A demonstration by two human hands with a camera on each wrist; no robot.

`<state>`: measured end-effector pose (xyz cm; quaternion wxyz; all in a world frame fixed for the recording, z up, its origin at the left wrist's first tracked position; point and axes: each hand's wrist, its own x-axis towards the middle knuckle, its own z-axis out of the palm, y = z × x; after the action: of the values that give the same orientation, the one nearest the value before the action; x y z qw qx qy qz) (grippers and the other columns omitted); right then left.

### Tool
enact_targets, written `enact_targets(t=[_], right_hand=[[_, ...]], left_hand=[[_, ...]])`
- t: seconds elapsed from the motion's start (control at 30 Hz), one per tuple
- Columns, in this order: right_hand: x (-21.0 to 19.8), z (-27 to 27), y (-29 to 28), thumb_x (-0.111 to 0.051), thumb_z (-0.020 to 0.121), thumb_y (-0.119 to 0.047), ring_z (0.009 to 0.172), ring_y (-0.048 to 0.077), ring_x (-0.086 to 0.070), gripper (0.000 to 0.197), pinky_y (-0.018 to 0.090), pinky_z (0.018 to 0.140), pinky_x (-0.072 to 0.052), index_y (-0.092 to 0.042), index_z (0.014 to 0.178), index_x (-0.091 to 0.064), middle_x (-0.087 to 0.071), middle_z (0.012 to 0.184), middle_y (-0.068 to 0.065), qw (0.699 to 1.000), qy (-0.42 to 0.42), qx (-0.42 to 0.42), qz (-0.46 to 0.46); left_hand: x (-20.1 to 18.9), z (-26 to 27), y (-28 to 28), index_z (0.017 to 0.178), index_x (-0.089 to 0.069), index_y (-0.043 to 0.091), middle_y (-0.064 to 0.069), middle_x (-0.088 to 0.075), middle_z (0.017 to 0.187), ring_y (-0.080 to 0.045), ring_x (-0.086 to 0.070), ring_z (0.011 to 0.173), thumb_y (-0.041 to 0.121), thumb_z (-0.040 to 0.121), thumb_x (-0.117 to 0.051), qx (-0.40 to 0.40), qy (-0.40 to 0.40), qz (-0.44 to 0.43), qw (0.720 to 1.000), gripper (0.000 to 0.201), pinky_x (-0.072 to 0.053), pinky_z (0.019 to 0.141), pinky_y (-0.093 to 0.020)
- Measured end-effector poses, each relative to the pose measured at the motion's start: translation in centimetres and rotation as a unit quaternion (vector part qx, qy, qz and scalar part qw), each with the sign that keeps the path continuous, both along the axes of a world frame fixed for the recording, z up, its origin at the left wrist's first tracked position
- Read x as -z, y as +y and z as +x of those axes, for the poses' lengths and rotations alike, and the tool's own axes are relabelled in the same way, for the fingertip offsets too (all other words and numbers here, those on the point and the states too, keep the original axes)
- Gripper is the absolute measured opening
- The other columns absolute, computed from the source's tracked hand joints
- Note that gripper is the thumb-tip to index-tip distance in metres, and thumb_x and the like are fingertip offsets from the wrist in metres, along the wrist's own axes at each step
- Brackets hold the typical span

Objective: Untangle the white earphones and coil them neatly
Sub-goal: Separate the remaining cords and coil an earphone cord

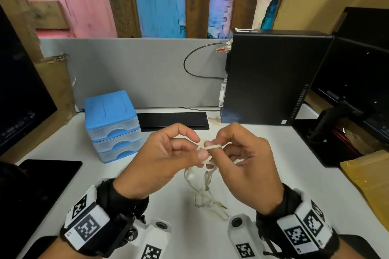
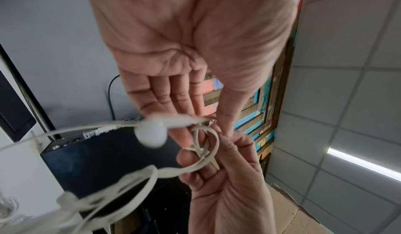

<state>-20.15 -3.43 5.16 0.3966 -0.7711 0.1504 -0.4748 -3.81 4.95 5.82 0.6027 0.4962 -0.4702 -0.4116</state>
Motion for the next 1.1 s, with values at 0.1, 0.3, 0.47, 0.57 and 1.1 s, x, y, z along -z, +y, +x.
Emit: enact_targets(t=[0.1, 0.3, 0.47, 0.57, 1.1], right_hand=[[-0.6, -0.3, -0.2, -0.071, 0.087, -0.010, 0.052, 0.026, -0.065, 0.018, 0.047, 0.047, -0.049, -0.014, 0.077, -0.056, -0.064, 0.064, 0.005, 1.000, 0.008, -0.018, 0.021], [-0.4, -0.2, -0.9, -0.073, 0.089, -0.012, 0.057, 0.036, -0.058, 0.015, 0.050, 0.052, -0.049, -0.016, 0.077, -0.063, -0.059, 0.060, 0.013, 0.998, 0.028, 0.013, 0.061], [-0.4, 0.2, -1.1, -0.072, 0.089, -0.013, 0.054, 0.040, -0.056, 0.018, 0.037, 0.055, -0.049, -0.014, 0.074, -0.063, -0.049, 0.055, 0.028, 0.995, -0.031, 0.045, 0.088], [-1.6, -0.4, -0.6, -0.070, 0.090, -0.020, 0.037, 0.033, -0.034, 0.021, 0.025, 0.042, -0.035, -0.012, 0.073, -0.063, -0.037, 0.047, 0.031, 0.989, -0.056, 0.012, 0.139], [-5.2, -2.7, -2.0, -0.055, 0.091, -0.057, 0.043, 0.019, -0.028, 0.056, 0.029, 0.043, -0.029, -0.010, 0.063, -0.065, -0.036, 0.046, 0.009, 0.995, -0.045, 0.075, 0.053]], left_hand=[[0.1, 0.0, 0.0, 0.091, -0.067, 0.009, -0.018, -0.072, 0.081, -0.024, -0.068, 0.071, 0.015, 0.070, -0.088, -0.003, -0.006, -0.012, 1.000, 0.031, -0.055, 0.067, -0.024], [0.5, -0.6, 0.0, 0.084, -0.075, 0.027, 0.010, -0.074, 0.083, -0.012, -0.069, 0.076, 0.015, 0.086, -0.075, -0.162, -0.270, -0.044, 0.948, 0.012, -0.054, 0.067, -0.023], [0.6, 0.2, 0.2, 0.090, -0.067, 0.031, 0.017, -0.066, 0.089, -0.008, -0.063, 0.092, 0.012, 0.079, -0.075, -0.259, -0.408, -0.057, 0.874, 0.023, -0.047, 0.077, -0.018], [-0.1, 1.2, 0.3, 0.079, -0.065, 0.030, 0.014, -0.067, 0.080, -0.008, -0.063, 0.084, 0.010, 0.080, -0.069, -0.298, -0.392, -0.085, 0.866, 0.020, -0.046, 0.077, -0.016], [-3.8, 1.9, 0.9, 0.078, -0.058, 0.014, -0.004, -0.067, 0.073, -0.027, -0.072, 0.077, 0.027, 0.101, -0.045, -0.138, 0.115, -0.106, 0.978, 0.030, -0.059, 0.071, -0.033]])
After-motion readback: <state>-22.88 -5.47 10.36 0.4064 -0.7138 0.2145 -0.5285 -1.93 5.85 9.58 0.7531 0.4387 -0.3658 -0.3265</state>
